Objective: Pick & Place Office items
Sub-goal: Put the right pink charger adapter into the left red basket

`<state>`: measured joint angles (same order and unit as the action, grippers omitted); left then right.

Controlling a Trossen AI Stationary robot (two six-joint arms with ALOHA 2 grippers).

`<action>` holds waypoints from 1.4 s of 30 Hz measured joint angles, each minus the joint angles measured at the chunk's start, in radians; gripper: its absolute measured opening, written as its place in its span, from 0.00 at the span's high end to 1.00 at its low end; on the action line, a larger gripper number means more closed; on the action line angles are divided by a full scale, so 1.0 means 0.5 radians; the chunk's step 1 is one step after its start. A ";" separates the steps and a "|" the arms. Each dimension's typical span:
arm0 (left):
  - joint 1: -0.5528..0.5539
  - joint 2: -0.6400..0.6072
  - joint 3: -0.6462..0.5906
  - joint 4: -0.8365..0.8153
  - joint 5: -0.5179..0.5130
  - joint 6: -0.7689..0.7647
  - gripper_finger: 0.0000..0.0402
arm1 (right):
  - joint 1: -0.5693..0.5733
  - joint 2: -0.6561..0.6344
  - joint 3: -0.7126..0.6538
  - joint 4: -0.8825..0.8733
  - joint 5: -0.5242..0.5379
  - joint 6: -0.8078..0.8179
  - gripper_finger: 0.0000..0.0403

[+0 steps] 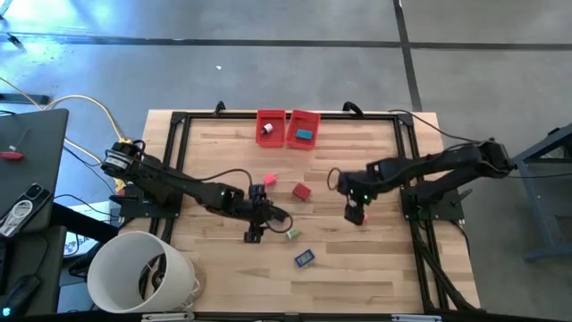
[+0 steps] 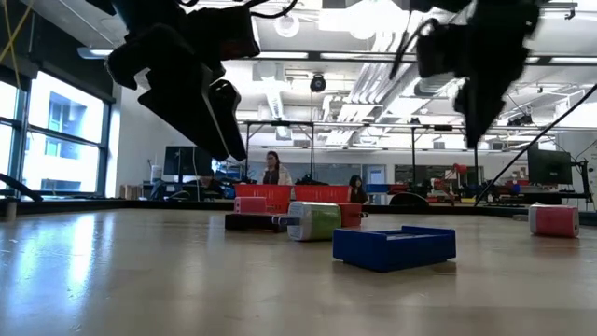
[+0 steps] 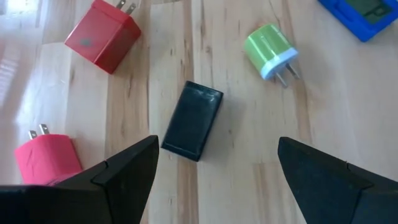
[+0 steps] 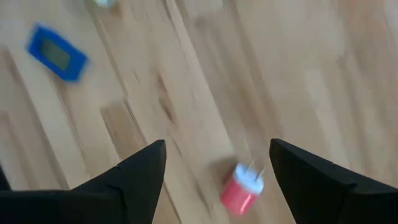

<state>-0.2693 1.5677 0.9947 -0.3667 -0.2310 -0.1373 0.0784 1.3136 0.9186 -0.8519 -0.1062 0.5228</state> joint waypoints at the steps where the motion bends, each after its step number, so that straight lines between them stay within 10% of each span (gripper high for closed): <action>1: -0.008 0.000 0.000 0.001 0.000 -0.007 0.20 | 0.044 0.000 -0.026 -0.008 0.008 0.039 0.32; 42: -0.048 0.000 0.002 0.031 -0.002 -0.056 0.20 | 0.642 0.002 -0.269 0.212 0.318 1.042 0.32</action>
<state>-0.2932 1.5677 0.9955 -0.3511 -0.2317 -0.1654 0.3996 1.3144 0.7841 -0.7459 0.0527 1.0439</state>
